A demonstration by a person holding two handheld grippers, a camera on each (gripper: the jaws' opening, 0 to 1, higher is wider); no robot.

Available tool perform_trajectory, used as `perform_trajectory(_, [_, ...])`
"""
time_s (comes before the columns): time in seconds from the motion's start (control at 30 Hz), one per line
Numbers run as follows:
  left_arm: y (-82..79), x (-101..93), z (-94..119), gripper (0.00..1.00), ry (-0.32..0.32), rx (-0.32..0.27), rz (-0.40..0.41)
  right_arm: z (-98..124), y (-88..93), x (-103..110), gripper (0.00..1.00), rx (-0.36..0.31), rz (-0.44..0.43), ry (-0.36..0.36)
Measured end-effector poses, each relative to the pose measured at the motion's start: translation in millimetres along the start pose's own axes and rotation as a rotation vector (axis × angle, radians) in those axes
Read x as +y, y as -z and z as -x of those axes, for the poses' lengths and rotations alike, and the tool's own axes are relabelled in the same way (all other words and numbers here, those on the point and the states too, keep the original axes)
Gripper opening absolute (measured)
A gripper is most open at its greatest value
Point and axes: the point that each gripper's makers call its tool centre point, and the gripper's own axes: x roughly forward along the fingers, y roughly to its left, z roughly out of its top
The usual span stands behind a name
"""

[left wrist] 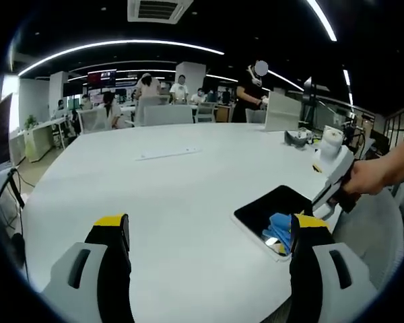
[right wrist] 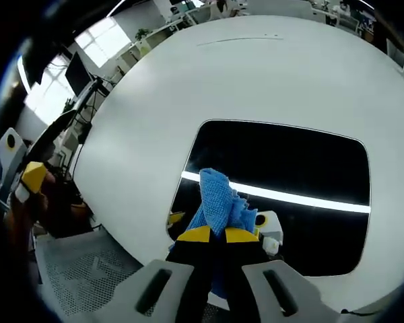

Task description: Wipe the mirror surface with the cleaning cloth until all visible marks leave the cleaned area.

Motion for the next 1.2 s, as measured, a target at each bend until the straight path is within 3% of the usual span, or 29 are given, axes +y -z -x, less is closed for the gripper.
perform_trajectory(1.2, [-2.4,-4.2,2.7,0.99,0.006,0.009,-0.018,1.8,3.6,-0.8,0.0,0.005,0.01,-0.011])
